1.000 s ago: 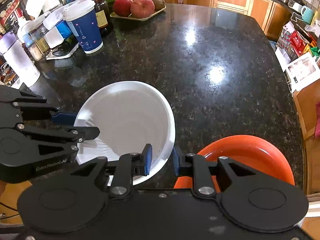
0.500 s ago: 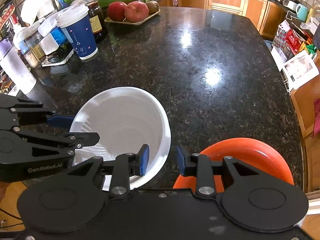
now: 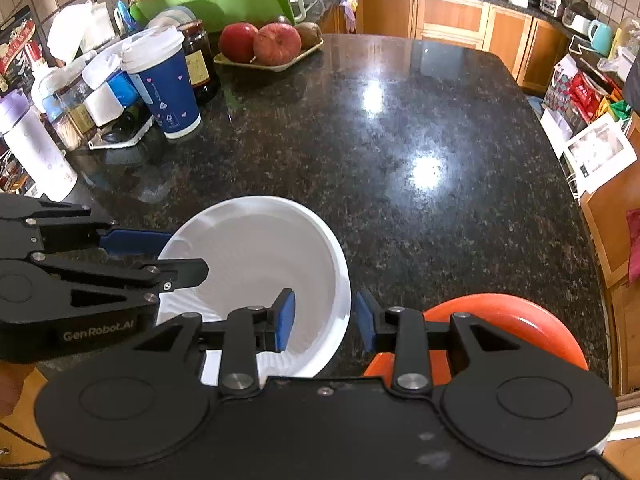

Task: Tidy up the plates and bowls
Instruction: 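Carry the held white bowl with both grippers toward the orange plate stack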

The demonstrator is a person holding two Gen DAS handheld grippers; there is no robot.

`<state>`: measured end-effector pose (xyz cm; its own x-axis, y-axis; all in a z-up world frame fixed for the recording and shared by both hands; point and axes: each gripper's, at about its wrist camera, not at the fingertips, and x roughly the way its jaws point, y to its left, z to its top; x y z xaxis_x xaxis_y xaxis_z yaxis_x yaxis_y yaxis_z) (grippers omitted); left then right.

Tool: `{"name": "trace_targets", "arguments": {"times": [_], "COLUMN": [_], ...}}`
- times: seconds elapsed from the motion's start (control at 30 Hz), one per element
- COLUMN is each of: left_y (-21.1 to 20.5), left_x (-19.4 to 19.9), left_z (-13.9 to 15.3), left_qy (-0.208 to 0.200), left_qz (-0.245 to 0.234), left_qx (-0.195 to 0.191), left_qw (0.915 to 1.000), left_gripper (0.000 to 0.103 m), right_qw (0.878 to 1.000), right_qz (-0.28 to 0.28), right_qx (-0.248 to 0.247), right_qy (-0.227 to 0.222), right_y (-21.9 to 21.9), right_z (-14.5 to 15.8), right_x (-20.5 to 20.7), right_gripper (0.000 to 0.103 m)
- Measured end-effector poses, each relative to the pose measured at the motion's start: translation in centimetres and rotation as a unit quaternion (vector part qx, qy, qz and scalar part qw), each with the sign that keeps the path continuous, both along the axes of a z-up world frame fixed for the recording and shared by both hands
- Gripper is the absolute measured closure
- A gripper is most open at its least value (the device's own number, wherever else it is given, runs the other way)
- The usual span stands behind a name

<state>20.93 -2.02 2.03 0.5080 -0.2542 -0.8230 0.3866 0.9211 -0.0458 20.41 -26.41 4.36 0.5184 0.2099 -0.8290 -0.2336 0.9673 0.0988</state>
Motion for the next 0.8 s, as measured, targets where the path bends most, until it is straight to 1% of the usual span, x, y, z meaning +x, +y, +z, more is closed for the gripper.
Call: {"name": "trace_targets", "arguments": {"times": [0.13,0.27,0.4,0.6,0.7,0.8], "left_y": [0.2,0.4,0.7,0.4,0.0,-0.2], "left_x": [0.0,-0.4,-1.1,-2.1,-2.4,-2.6], "left_z": [-0.3,-0.3,-0.2,-0.4,-0.7,-1.0], "left_qy": [-0.003,-0.018,-0.036,-0.057,-0.069,-0.070], "left_qz": [0.016,0.031,0.048,0.057,0.060,0.065], "left_qx": [-0.009,-0.015,-0.023,-0.018,-0.005,0.000], "left_qw": [0.9998,0.9992,0.9980,0.9966,0.9958,0.9954], "left_gripper": [0.057,0.057,0.057,0.057,0.056,0.056], "right_qw": [1.000,0.999,0.997,0.992,0.991,0.991], "right_qz": [-0.013,-0.032,-0.045,-0.060,-0.065,-0.065], "right_qx": [0.013,0.034,0.035,0.026,0.036,0.050], "right_qy": [-0.013,-0.023,-0.055,-0.105,-0.110,-0.108], "right_y": [-0.5,-1.2,-1.5,-1.8,-1.8,-2.0], "right_z": [-0.2,-0.5,-0.7,-1.0,-1.4,-1.8], "right_x": [0.0,-0.3,-1.3,-2.6,-2.6,-2.5], "right_gripper": [0.067,0.067,0.067,0.067,0.067,0.067]}}
